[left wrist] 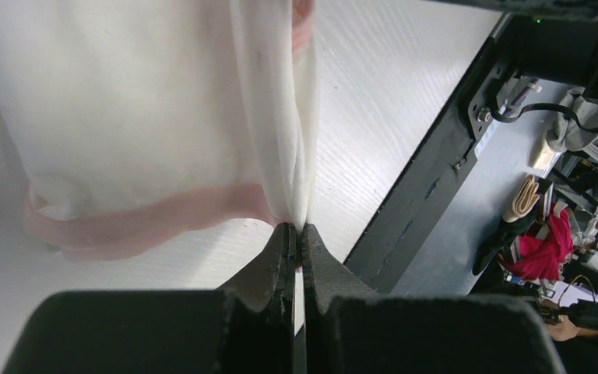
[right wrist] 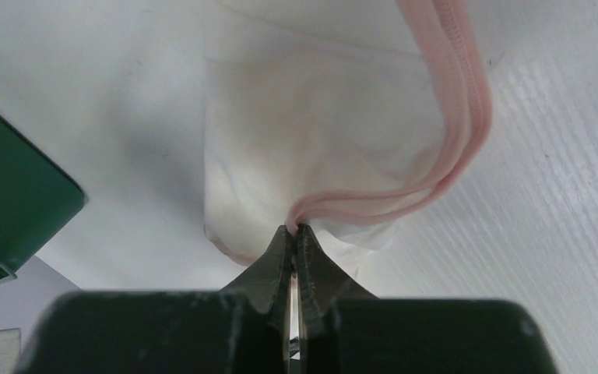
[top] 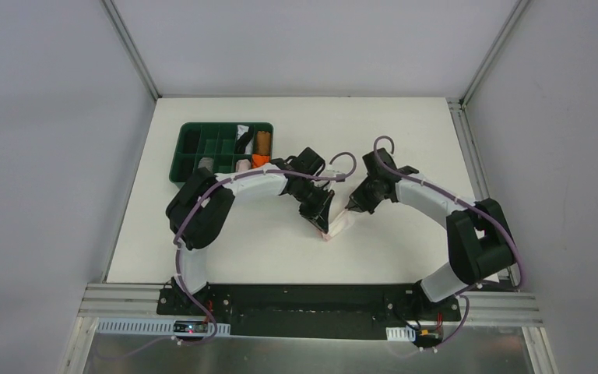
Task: Roll the underwear
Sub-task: Fold the underwear at the center of the board.
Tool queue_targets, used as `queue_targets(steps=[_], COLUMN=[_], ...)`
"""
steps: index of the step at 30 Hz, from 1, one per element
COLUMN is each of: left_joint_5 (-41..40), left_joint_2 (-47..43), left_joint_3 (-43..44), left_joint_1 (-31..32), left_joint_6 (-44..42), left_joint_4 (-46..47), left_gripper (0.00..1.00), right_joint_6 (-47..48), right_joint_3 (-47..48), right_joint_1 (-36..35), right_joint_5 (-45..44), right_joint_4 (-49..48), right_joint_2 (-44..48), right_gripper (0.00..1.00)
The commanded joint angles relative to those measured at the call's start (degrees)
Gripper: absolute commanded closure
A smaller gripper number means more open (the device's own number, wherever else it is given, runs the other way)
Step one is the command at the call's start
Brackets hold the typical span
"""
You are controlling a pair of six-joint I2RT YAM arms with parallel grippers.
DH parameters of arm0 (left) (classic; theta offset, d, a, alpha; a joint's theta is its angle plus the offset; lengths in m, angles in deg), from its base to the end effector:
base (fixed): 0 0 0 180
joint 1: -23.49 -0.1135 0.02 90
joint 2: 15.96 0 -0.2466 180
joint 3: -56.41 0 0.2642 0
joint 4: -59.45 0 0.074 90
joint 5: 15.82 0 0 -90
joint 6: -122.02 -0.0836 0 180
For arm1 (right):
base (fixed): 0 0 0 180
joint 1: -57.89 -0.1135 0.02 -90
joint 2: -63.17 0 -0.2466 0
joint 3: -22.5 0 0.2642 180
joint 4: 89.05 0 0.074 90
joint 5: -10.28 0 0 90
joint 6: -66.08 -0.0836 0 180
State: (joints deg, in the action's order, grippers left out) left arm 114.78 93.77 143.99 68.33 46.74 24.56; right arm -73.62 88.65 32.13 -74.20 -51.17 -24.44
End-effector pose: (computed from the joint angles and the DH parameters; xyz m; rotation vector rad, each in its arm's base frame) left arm 0.2614 -0.3367 0.1307 0.9916 2.5427 -1.2697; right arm 0.2989 0.1532 0.1280 0.5292 2.6697 0.5603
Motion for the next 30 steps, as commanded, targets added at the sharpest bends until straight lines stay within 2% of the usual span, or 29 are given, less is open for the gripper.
queue_targets(steps=[1,11,19,30], left_joint_5=[2.27,1.19,-8.33,-5.84], left_joint_2=[1.8,2.59,-3.47,-8.75], left_joint_3=[2.29,3.1,2.24,-1.41], left_joint_1=[-1.66,-2.41,-2.27,-0.93], left_joint_6=[0.22,1.0,1.8,5.83], left_joint_4=[-2.58,-3.33,-3.44,-2.9], left_gripper=[1.0,1.0,1.0,1.0], right_joint_6=[1.35,1.6,0.22,-3.98], right_joint_3=[3.07,2.61,0.09,-7.61], right_joint_1=[1.44,2.59,2.6,2.3], right_joint_5=[-0.23,1.26,1.14,-0.92], right_joint_4=[-2.87,-2.77,-1.96,0.35], right_joint_2=[-2.57,-1.2,3.91,15.46], right_gripper=[1.0,1.0,1.0,1.0])
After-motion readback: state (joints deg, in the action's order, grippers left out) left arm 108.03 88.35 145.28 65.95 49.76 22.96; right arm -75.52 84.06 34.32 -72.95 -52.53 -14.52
